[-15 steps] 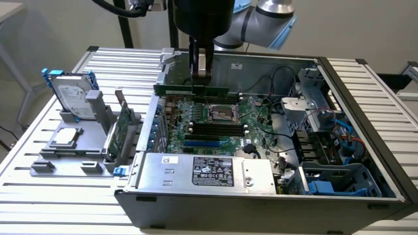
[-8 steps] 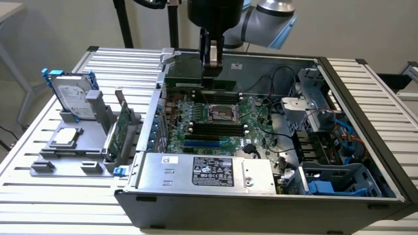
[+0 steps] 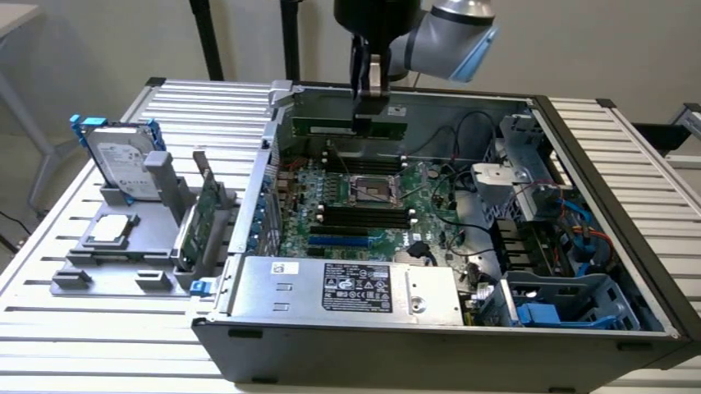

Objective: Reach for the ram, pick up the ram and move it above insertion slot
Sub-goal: 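Pick up the ram and move it above insertion slot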

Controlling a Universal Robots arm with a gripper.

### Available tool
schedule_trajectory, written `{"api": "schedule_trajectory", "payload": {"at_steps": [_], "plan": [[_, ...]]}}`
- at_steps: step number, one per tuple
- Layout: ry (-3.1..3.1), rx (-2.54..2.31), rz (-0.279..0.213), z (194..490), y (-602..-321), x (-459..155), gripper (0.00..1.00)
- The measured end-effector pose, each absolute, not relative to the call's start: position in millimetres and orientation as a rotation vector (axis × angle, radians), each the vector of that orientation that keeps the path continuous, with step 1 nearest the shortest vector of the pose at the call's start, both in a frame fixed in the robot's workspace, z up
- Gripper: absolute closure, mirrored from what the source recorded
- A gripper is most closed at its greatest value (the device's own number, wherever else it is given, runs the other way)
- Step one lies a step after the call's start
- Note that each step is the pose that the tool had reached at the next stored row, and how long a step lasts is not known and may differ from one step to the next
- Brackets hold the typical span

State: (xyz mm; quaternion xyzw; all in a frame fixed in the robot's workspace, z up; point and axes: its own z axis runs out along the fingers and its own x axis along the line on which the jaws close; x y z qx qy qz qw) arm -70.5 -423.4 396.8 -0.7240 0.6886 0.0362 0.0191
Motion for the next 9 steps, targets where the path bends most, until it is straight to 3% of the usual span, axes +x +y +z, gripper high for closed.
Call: {"api": "schedule_trajectory", "payload": {"at_steps": [9], "plan": [[2.144, -2.248, 0.1, 395, -406, -52, 0.87]]}}
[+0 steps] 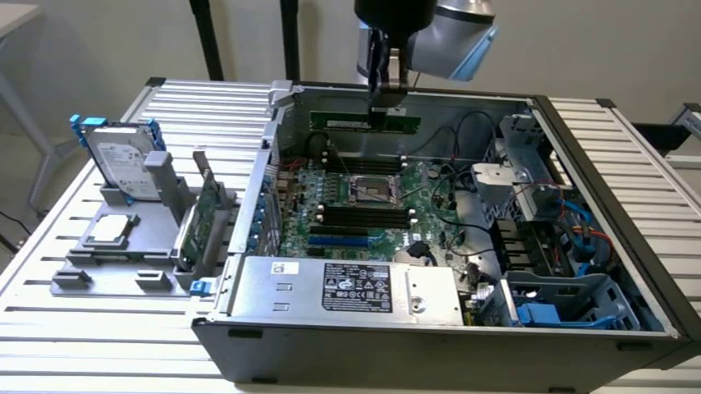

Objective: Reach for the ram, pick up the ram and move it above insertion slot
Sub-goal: 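Pick up the ram and move it above insertion slot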

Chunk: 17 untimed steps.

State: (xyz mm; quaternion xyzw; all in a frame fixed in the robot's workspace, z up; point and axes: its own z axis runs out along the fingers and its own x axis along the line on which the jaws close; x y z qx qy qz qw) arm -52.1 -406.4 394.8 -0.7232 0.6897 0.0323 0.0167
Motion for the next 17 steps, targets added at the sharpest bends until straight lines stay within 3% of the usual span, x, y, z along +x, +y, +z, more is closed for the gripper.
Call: {"api": "schedule_trajectory", "payload": {"at_steps": [10, 17], "plan": [[2.167, -2.225, 0.096, 390, -399, -41, 0.87], [2.169, -2.219, 0.067, 387, -389, -41, 0.87]]}}
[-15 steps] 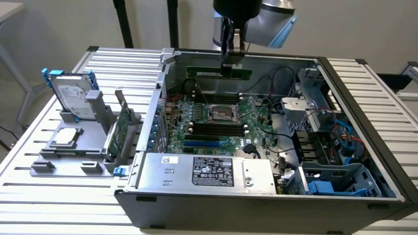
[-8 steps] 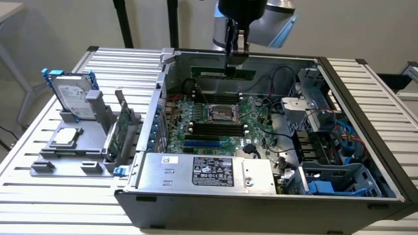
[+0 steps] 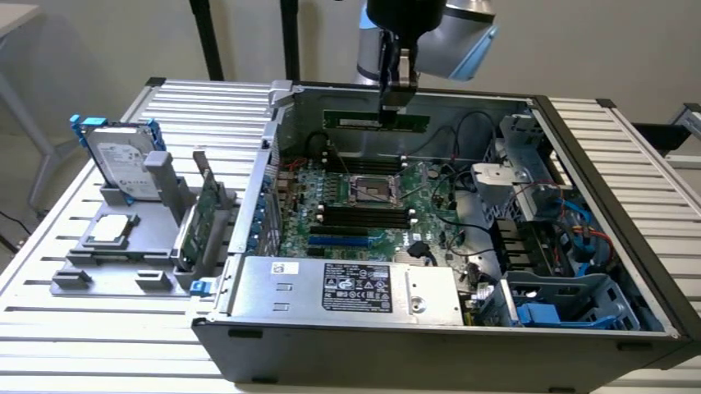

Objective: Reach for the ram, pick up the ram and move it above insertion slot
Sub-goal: 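Pick up the ram and move it above insertion slot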

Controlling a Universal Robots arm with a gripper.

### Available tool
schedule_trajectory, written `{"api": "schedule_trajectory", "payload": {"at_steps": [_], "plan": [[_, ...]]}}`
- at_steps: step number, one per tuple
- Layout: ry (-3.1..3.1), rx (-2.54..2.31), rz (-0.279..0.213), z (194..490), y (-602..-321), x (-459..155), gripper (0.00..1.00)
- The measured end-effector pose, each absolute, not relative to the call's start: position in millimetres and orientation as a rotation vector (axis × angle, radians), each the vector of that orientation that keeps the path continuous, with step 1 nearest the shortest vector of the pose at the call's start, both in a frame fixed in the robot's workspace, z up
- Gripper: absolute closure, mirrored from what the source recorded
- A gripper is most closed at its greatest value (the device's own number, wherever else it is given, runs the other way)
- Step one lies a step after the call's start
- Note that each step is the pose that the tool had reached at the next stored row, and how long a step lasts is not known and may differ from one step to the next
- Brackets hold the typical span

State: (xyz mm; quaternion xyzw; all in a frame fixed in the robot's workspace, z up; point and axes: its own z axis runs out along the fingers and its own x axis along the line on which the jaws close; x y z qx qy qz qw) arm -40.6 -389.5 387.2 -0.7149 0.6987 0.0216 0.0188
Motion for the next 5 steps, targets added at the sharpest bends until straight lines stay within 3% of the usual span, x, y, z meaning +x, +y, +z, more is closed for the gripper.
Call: {"api": "schedule_trajectory", "payload": {"at_steps": [5], "plan": [[2.17, -2.219, 0.067, 387.2, -389.4, -40.7, 0.87]]}}
